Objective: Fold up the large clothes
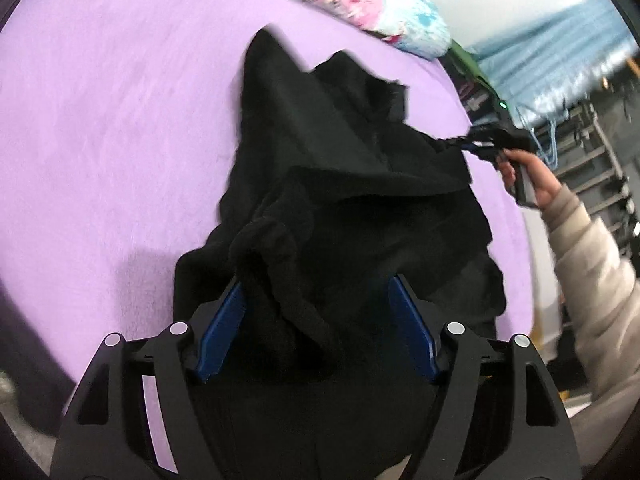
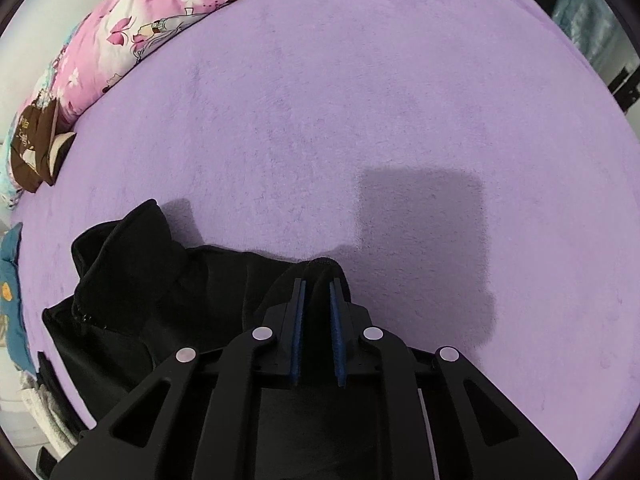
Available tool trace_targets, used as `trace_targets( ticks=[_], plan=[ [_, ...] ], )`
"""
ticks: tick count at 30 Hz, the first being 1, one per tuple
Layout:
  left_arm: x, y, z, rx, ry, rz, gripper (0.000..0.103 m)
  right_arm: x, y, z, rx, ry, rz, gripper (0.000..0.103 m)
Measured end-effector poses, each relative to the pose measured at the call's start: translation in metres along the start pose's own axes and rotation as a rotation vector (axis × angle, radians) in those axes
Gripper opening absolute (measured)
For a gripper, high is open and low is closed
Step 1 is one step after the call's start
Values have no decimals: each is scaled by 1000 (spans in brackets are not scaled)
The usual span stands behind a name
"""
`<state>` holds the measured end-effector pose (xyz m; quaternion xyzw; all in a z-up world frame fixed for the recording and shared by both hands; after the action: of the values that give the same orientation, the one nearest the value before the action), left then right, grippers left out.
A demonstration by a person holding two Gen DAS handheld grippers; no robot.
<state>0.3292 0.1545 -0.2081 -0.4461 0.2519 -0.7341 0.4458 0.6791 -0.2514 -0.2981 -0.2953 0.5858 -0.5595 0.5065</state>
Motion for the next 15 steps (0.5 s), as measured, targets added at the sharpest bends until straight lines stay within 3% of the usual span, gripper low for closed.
trace_targets(
  ticks=[4, 8, 9, 11, 13, 15],
  plan=[
    [88, -9, 30, 39, 257, 52, 84, -2, 0, -2, 2, -37, -6, 12],
    [155, 4, 46, 54, 429, 128, 85, -4, 3, 0, -6, -53, 3, 12],
    [167, 9, 46, 53, 482, 166, 85, -3, 4, -1, -6, -58, 3, 12],
    [182, 20, 44, 16, 590, 325, 87, -4, 5, -1, -5, -70, 1, 12],
    [183, 24, 45, 2, 628, 466, 88, -5, 6, -1, -4, -80, 4, 12],
    [195, 31, 46, 26, 683, 465, 89, -6, 7, -2, -1, -95, 2, 12]
  ],
)
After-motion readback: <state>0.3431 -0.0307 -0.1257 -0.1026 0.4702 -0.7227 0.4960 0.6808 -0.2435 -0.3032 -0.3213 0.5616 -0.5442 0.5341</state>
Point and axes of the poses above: each gripper's, at about its wrist camera, not at the fingertips, and y roughly the way its jaws point, x to its right, z to its top, the point moved 6 cm from there along y, roughly the way its jaws point, and after that the axes turned 14 degrees about y, right-handed, at the moved point
